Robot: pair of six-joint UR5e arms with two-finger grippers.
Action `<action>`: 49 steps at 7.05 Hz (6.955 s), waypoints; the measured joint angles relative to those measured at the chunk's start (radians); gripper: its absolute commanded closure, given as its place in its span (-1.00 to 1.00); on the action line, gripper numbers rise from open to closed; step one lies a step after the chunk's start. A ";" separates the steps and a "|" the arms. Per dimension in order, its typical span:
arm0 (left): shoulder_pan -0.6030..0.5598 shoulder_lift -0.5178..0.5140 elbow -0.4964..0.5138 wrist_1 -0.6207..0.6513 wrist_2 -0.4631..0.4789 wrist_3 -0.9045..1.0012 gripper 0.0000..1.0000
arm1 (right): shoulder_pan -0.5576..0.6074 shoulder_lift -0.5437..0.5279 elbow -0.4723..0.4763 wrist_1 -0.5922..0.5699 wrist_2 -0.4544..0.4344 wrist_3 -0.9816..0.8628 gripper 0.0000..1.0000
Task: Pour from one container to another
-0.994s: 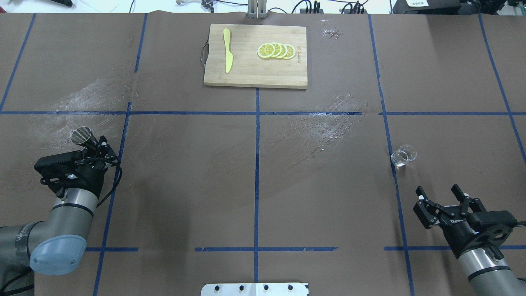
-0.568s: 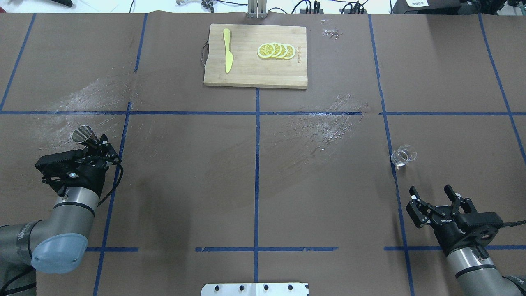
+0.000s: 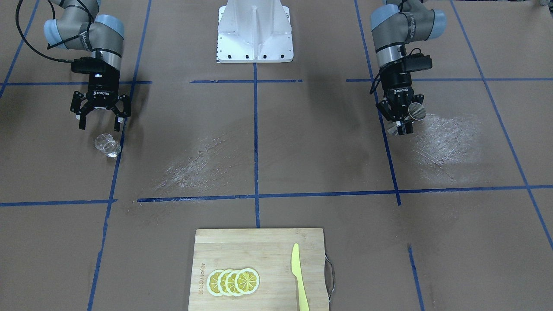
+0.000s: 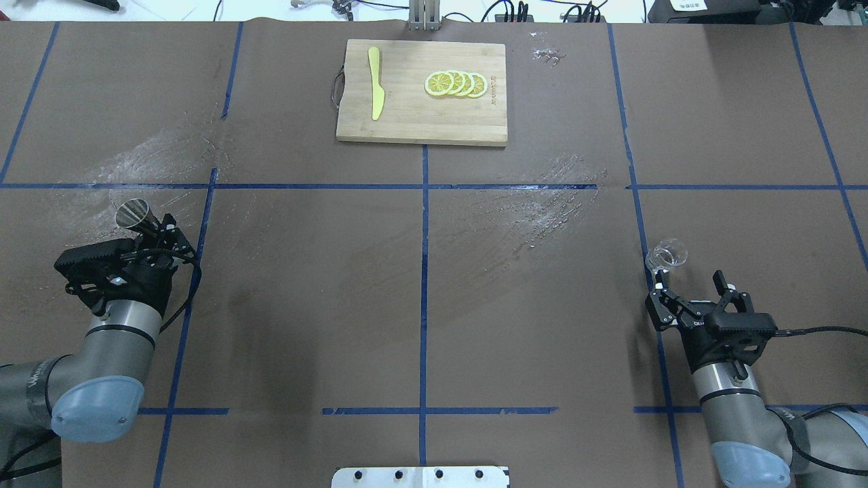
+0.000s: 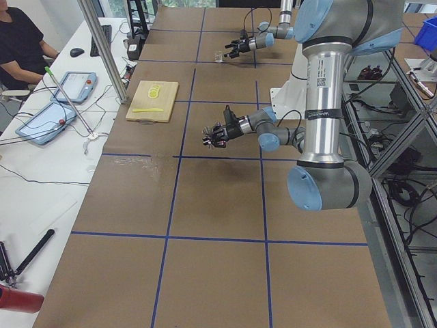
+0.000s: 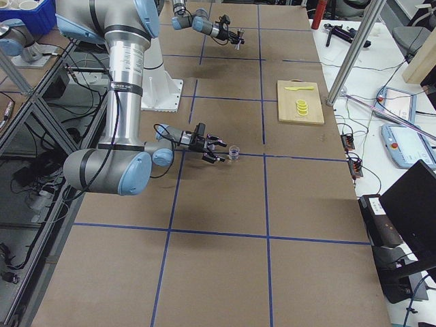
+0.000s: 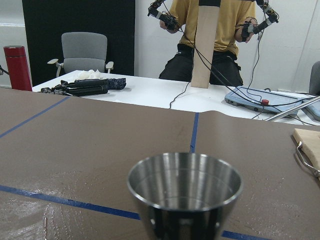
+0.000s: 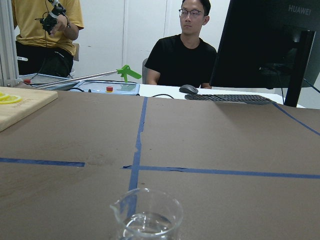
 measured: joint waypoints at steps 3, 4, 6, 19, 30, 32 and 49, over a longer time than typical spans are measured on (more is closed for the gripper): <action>-0.002 -0.009 0.001 -0.001 0.000 0.000 1.00 | 0.030 0.048 -0.043 0.004 0.013 -0.016 -1.00; -0.002 -0.011 0.001 -0.001 0.000 0.000 1.00 | 0.041 0.071 -0.059 0.004 0.020 -0.024 -1.00; -0.003 -0.012 0.001 -0.001 0.000 0.000 1.00 | 0.057 0.093 -0.078 0.004 0.032 -0.032 -1.00; -0.003 -0.023 -0.006 -0.001 0.000 0.000 1.00 | 0.124 0.140 -0.107 0.265 0.139 -0.339 1.00; 0.015 -0.410 0.171 -0.318 -0.199 0.694 1.00 | 0.261 0.261 0.049 0.363 0.499 -0.878 1.00; 0.013 -0.472 0.181 -0.330 -0.257 0.839 1.00 | 0.309 0.286 0.072 0.349 0.634 -0.991 1.00; -0.002 -0.793 0.541 -0.508 -0.442 0.973 1.00 | 0.291 0.477 0.253 -0.122 0.652 -1.153 1.00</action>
